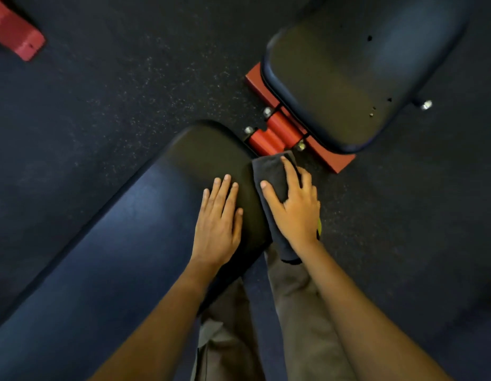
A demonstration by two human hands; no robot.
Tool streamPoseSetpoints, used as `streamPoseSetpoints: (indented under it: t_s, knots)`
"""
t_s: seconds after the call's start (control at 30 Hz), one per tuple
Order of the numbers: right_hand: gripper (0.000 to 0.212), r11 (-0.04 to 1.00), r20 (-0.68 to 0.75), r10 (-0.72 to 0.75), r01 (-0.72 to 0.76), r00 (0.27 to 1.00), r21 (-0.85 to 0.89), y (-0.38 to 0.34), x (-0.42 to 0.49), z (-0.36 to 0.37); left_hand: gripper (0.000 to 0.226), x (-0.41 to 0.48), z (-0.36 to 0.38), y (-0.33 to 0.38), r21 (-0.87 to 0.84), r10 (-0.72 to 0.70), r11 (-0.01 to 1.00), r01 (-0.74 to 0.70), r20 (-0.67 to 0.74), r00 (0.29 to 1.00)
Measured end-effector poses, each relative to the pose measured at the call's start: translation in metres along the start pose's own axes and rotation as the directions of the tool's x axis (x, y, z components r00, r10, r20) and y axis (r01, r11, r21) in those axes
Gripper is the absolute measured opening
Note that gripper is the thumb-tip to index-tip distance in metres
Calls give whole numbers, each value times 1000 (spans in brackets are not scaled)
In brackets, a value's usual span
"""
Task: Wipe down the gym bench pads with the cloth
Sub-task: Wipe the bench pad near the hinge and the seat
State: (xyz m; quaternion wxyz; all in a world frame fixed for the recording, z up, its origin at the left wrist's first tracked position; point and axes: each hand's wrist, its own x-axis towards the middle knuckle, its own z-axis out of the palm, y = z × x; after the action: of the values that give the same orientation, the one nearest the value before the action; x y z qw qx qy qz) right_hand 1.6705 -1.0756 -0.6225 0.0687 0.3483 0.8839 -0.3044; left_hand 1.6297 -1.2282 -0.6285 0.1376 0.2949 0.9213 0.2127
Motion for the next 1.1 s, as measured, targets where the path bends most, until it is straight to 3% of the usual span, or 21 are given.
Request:
streamPoseSetpoints:
  t_s: [0.07,0.13,0.23,0.4,0.47,0.6,0.77,0.9,1.0,1.1]
  knots:
    - [75,961,-109,209,-183,972,208,-3,-20,10,48,-7,-3,-5,7,89,996,-90,49,995]
    - [78,824,-152,425,-312,893,472,-10,-42,26,47,-19,-6,-13,13,156,987,-157,80,985]
    - [76,692,-170,600,-400,782,601,-31,-90,52,48,-37,-9,-32,27,235,970,-240,111,966]
    - [65,863,-417,449,-262,791,432,-65,-153,69,50,-41,-9,-47,28,319,945,-325,126,939]
    - [63,834,-376,476,-272,795,480,-57,-137,63,50,-40,-9,-47,22,322,945,-327,118,939]
    - [61,653,-169,615,-378,770,657,-25,-78,45,49,-41,-5,-48,28,335,941,-338,86,938]
    - [65,610,-185,632,-336,752,718,-36,-114,68,48,-49,-5,-49,32,322,946,-324,57,945]
    - [69,637,-184,554,-271,812,722,-50,-178,107,47,-77,-8,-59,47,312,948,-315,56,948]
    - [71,602,-111,573,-324,812,730,-43,-171,102,48,-106,-11,-72,71,299,951,-302,58,953]
    - [69,584,-143,600,-308,787,751,-42,-160,98,49,-134,-12,-85,94,288,952,-292,48,956]
